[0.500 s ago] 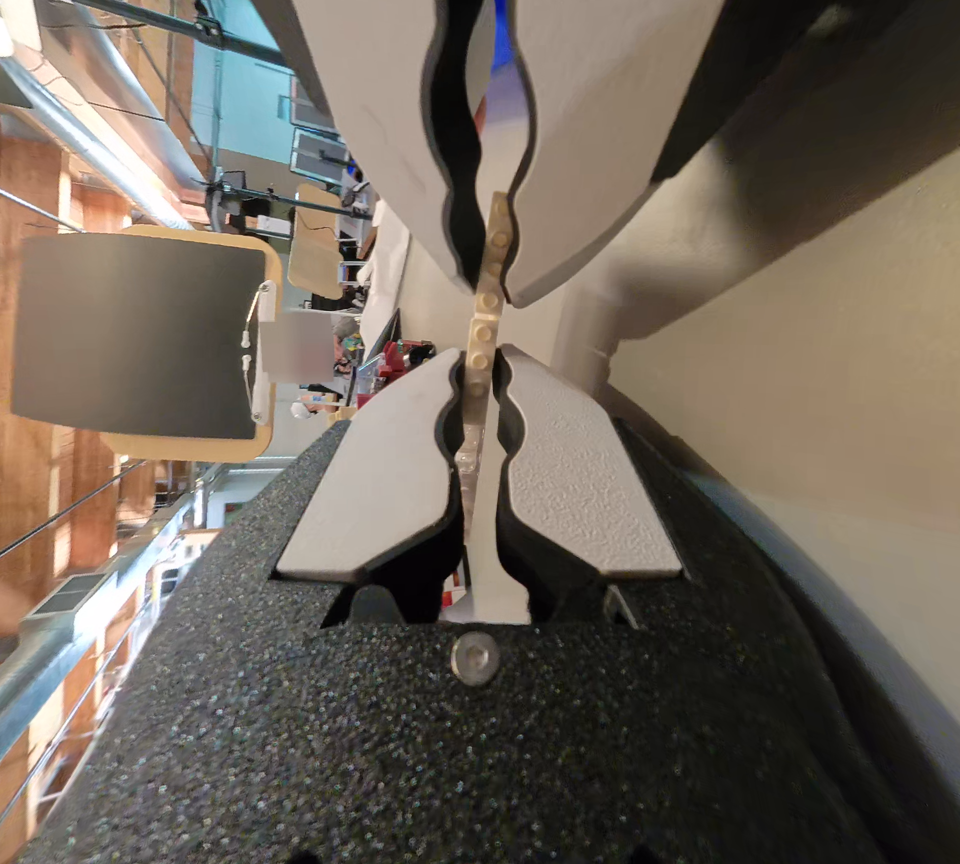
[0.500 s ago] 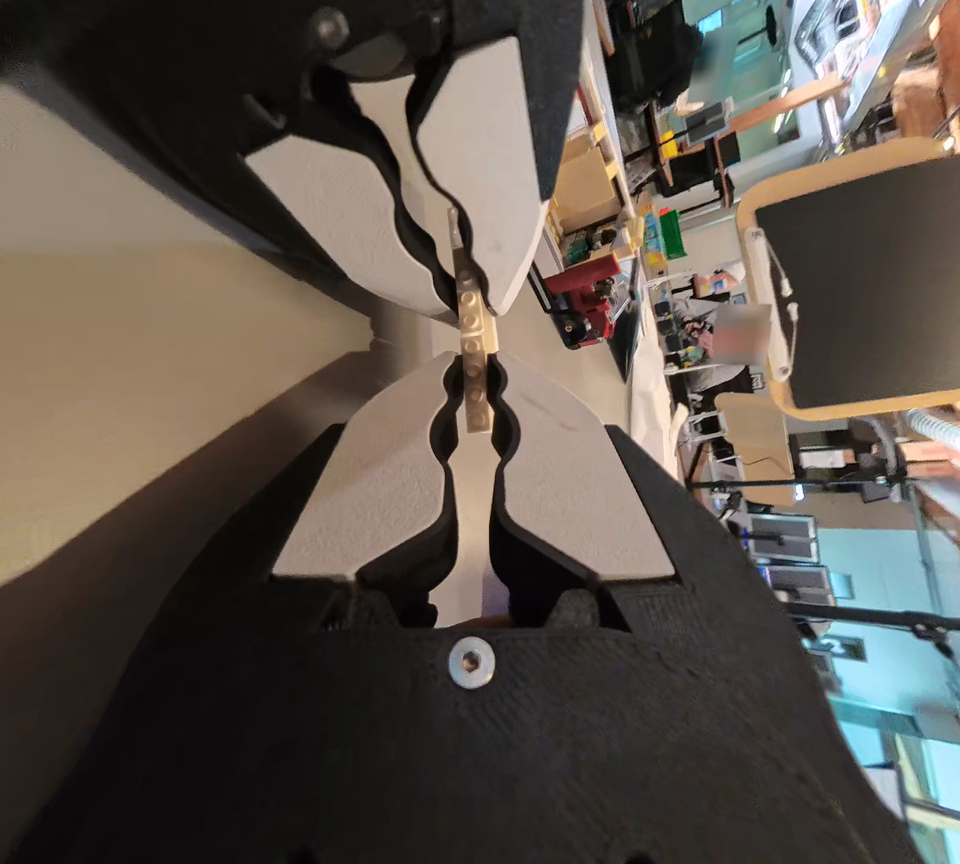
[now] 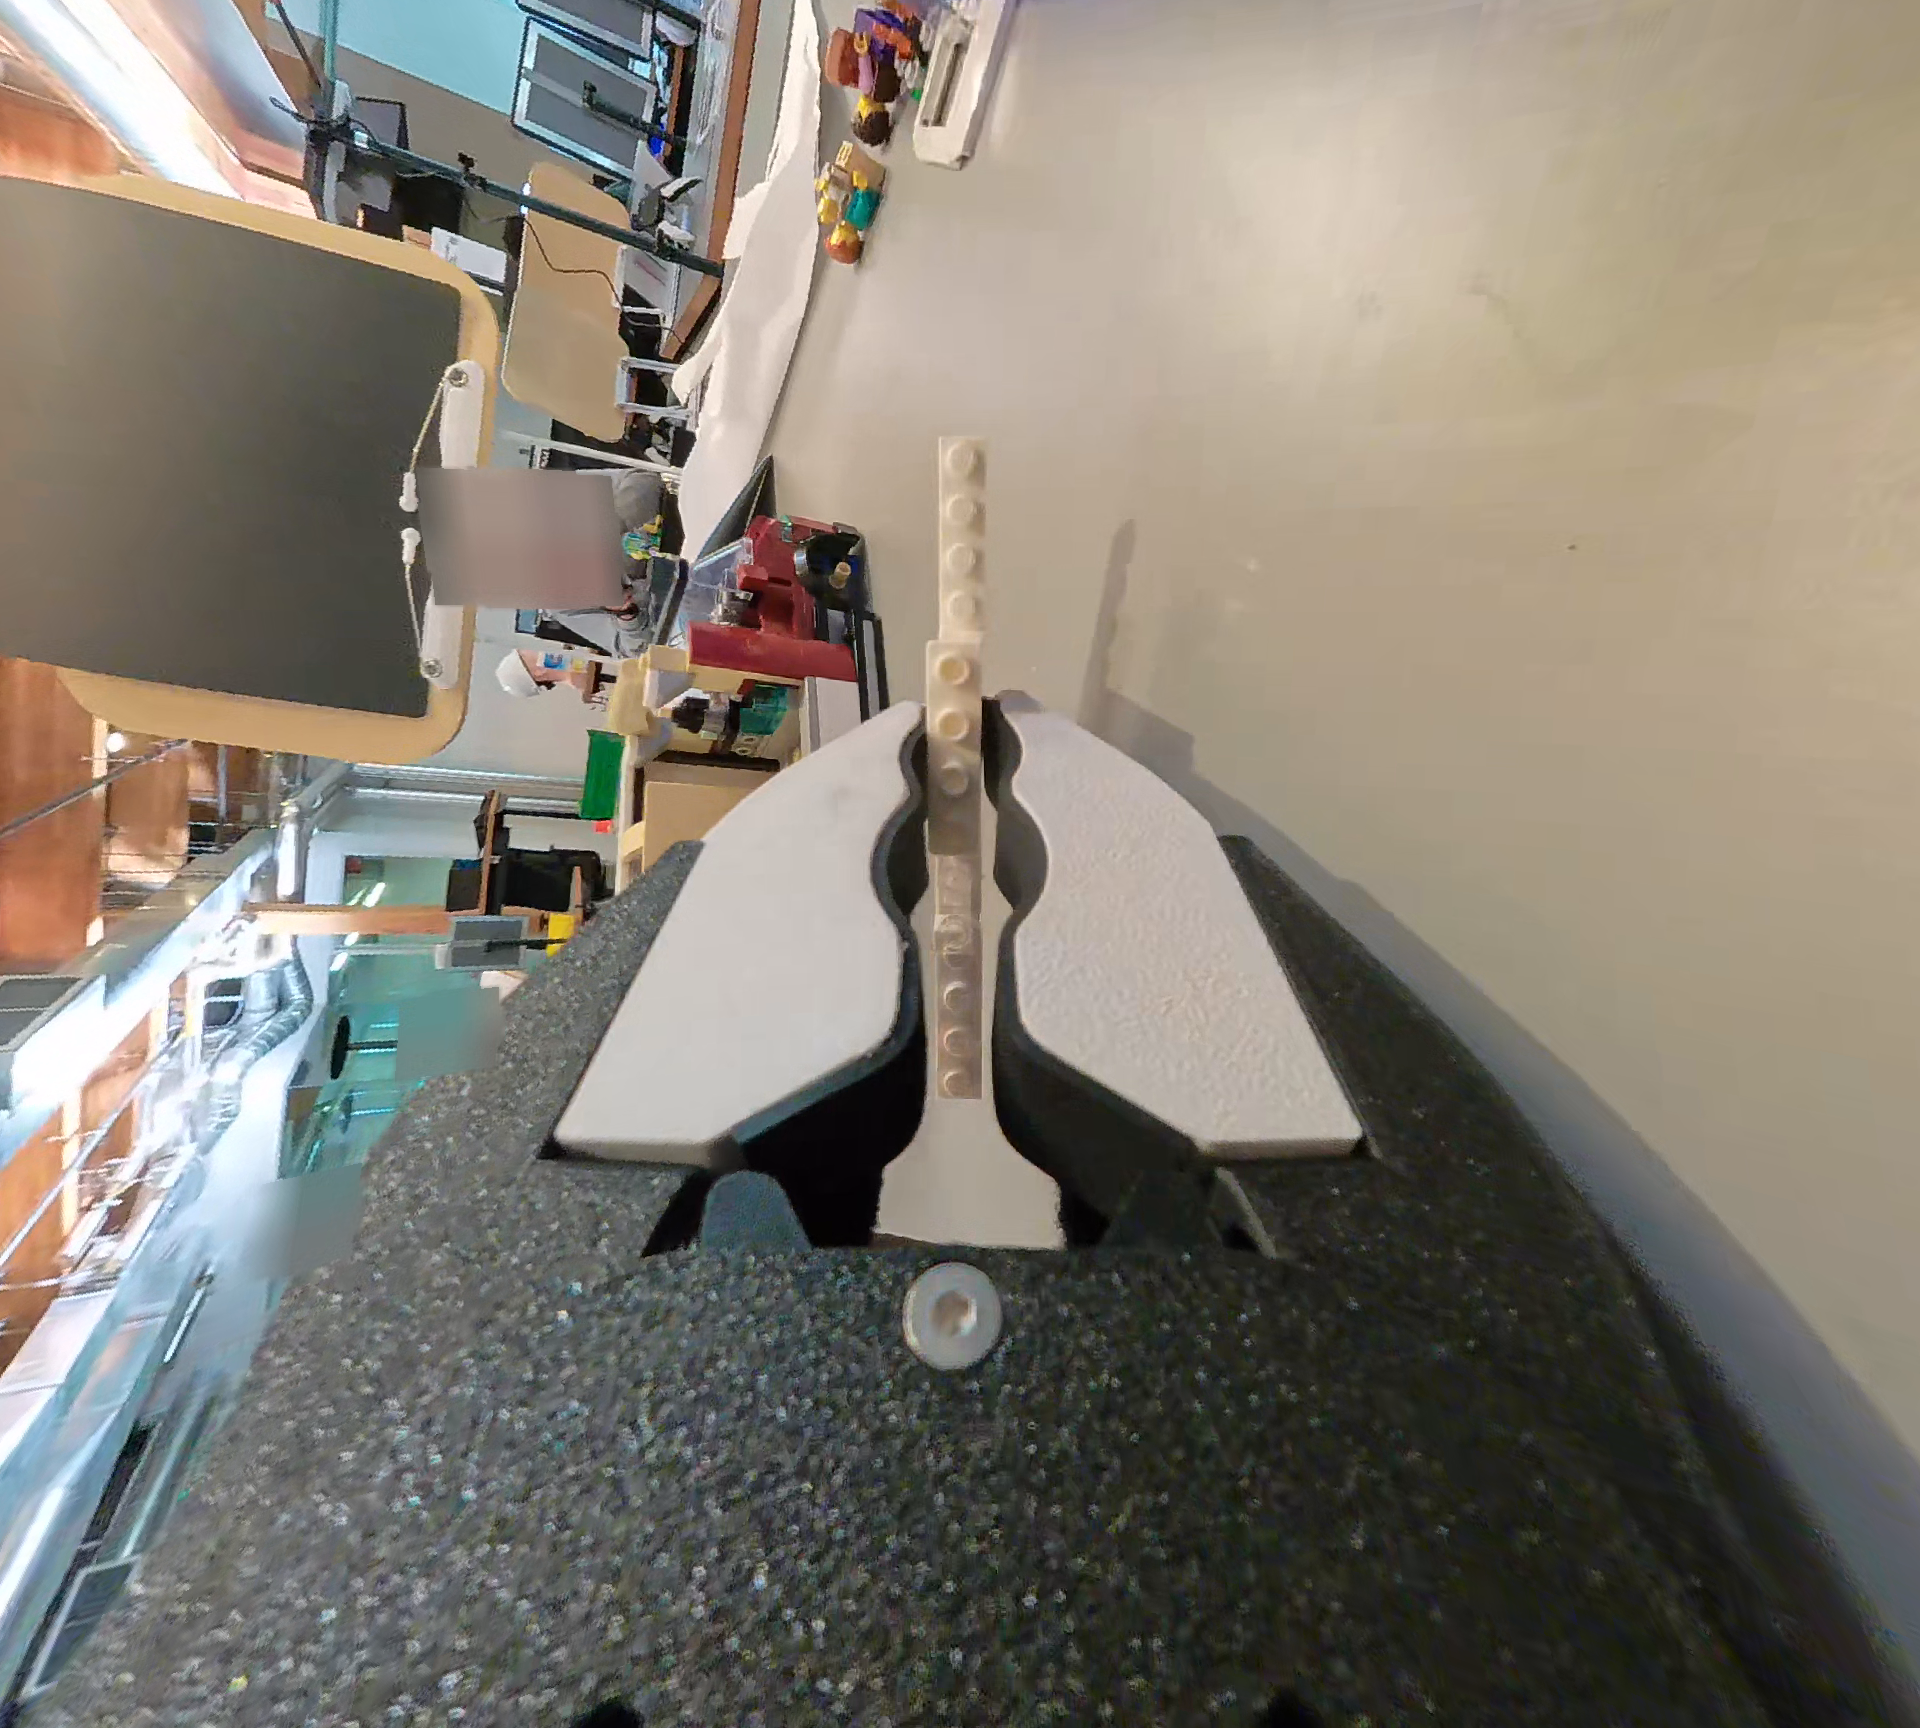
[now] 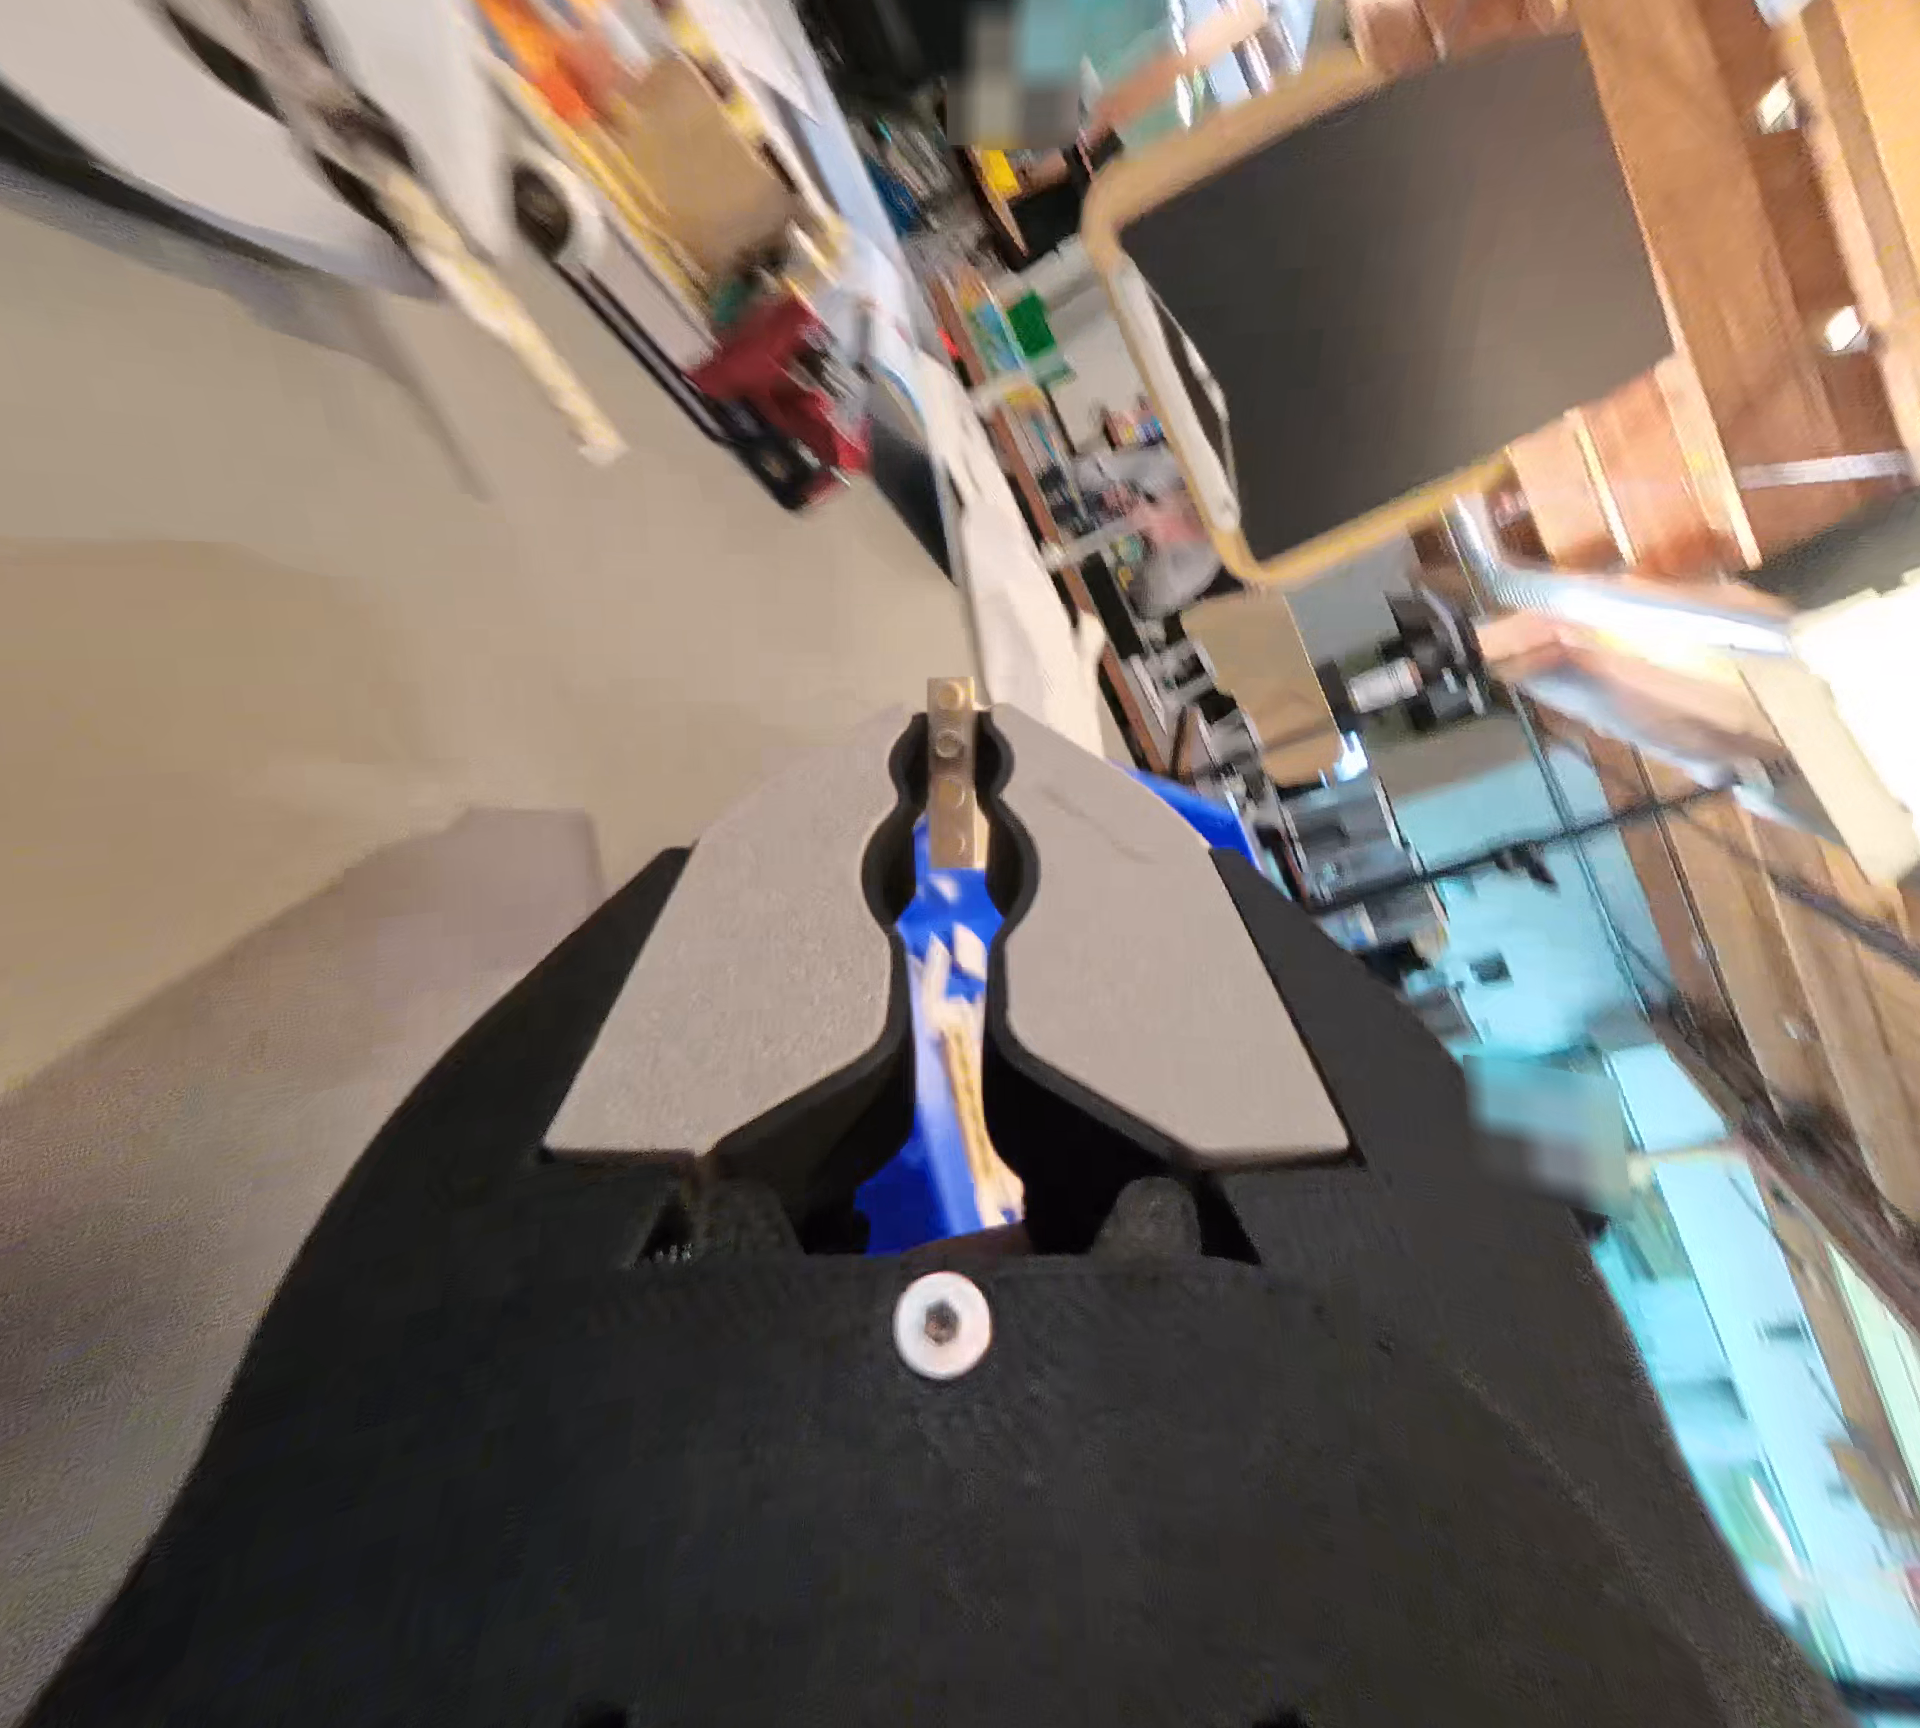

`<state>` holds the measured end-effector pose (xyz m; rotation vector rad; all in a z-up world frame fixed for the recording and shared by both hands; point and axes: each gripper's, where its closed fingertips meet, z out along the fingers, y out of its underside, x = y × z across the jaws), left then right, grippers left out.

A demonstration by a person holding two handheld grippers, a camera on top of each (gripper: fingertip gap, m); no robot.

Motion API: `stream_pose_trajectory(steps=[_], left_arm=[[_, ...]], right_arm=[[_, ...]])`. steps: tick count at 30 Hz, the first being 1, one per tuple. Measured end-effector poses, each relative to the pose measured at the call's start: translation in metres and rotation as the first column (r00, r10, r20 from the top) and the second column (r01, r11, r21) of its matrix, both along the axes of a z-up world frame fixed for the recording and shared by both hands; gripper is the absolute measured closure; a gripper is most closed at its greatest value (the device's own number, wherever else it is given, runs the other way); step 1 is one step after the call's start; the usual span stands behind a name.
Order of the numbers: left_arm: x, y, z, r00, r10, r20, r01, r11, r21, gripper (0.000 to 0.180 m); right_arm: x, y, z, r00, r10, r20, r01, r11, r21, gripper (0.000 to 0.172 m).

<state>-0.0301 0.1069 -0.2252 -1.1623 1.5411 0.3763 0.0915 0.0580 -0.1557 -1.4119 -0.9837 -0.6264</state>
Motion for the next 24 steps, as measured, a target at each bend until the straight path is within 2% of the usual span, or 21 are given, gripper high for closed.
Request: stream_pose_trajectory(steps=[3,6,9,12,15,21,23,24], left_arm=[[0.002,-0.002,0.000,1.000,-0.015,0.020,0.015,0.999,-0.029,0.173],[0.006,-0.005,0.000,0.999,-0.030,0.029,0.031,0.999,-0.041,0.173],[0.009,-0.008,0.000,0.998,-0.047,0.034,0.048,0.998,-0.042,0.173],[0.016,-0.014,0.001,0.996,-0.078,0.035,0.079,0.996,-0.032,0.173],[0.026,-0.026,0.004,0.989,-0.141,0.039,0.142,0.990,-0.008,0.173],[0.035,-0.044,0.011,0.966,-0.249,0.074,0.248,0.968,0.028,0.173],[0.037,-0.047,0.012,0.959,-0.270,0.089,0.270,0.963,0.021,0.172],[0.037,-0.045,0.014,0.958,-0.268,0.100,0.266,0.963,0.029,0.171]], right_arm=[[0.051,0.007,0.009,0.984,-0.177,-0.034,0.176,0.984,-0.033,0.162],[0.070,0.010,0.003,0.972,-0.232,-0.028,0.229,0.969,-0.094,0.149],[0.049,0.008,0.001,0.986,-0.166,0.003,0.166,0.983,-0.080,0.148],[-0.002,0.001,-0.004,0.997,0.010,0.080,-0.005,0.998,-0.055,0.149],[-0.046,-0.003,-0.022,0.980,0.148,0.135,-0.133,0.984,-0.117,0.146],[-0.073,0.004,-0.058,0.946,0.215,0.241,-0.156,0.958,-0.242,0.143],[-0.074,0.007,-0.059,0.949,0.208,0.238,-0.154,0.962,-0.227,0.162],[-0.073,0.008,-0.060,0.952,0.207,0.226,-0.154,0.961,-0.231,0.163]])
